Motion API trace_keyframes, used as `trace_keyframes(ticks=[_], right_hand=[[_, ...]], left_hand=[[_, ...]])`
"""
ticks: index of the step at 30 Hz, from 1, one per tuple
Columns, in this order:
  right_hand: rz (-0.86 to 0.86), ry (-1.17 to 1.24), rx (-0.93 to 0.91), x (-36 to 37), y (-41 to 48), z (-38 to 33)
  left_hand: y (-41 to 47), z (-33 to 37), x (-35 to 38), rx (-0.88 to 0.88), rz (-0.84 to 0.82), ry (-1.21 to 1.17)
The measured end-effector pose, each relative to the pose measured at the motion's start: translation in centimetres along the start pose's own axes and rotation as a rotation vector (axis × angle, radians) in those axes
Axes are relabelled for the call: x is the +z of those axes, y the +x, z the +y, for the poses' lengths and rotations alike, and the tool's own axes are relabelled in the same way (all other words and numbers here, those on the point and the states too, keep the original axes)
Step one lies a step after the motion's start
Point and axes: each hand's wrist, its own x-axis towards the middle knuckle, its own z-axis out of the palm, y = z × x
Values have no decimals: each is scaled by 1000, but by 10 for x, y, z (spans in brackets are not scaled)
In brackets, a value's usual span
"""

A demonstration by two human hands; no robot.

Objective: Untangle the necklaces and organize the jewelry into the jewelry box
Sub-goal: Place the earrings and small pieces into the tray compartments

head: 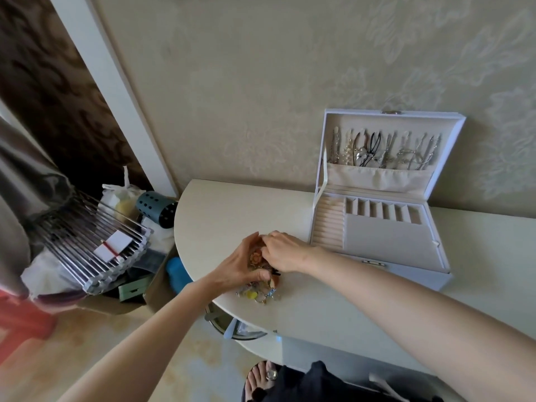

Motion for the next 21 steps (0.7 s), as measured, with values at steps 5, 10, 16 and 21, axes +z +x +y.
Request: trace_keyframes(ticks=[5, 10, 16, 21], right_hand=[[75, -1, 6, 16, -11, -4], [218, 60, -42, 39, -30, 0], [341, 140, -98, 73, -51, 11], [436, 261, -126, 81, -64, 18]], left_hand=[[-4, 1, 4, 54, -88, 160], [-14, 1, 18, 119, -28, 270], [-24, 0, 32, 249, 112, 327], [-22, 3, 38, 353, 107, 331]])
